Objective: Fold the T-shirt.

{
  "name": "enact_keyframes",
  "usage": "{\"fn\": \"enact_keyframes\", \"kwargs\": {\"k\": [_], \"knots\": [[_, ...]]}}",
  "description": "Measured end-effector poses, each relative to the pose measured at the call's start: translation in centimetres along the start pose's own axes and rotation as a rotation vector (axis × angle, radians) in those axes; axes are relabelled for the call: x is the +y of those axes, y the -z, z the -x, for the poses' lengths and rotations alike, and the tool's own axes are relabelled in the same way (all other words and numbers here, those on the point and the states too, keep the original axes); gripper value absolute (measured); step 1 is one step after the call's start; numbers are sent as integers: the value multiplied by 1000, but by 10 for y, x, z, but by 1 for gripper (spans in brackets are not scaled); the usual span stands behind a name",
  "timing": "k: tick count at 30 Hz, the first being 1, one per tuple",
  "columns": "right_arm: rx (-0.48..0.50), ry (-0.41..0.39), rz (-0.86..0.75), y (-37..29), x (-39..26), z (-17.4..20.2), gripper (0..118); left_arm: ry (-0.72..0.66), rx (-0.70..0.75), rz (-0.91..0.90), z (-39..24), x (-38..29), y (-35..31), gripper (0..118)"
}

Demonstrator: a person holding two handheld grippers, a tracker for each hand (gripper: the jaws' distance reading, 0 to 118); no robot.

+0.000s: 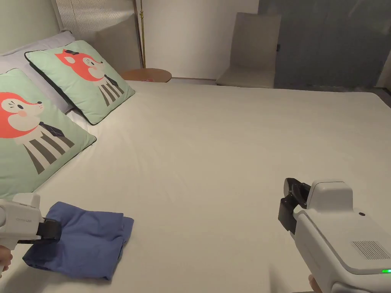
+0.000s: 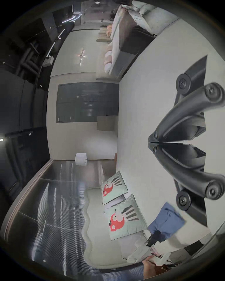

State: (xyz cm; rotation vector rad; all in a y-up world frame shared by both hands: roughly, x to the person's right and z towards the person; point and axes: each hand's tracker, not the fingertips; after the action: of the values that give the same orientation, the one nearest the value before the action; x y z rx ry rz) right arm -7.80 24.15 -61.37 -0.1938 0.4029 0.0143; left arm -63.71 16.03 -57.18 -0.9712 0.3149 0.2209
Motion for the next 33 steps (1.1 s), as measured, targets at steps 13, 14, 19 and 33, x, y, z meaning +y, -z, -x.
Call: {"fn": "enact_keyframes", "kwargs": {"k": [13, 14, 19, 33], "knots": [[3, -41, 60, 15, -12, 12, 1, -3, 179, -65, 49, 6, 10, 104], [-2, -39, 57, 11, -10, 11, 1, -11, 177, -78, 46, 7, 5, 104], [-16, -30, 25, -1, -5, 0, 1, -62, 132, -245, 16, 11, -42, 103], [-92, -32, -140, -61, 39, -45, 2, 90, 13, -893, -191, -7, -197, 101]]}}
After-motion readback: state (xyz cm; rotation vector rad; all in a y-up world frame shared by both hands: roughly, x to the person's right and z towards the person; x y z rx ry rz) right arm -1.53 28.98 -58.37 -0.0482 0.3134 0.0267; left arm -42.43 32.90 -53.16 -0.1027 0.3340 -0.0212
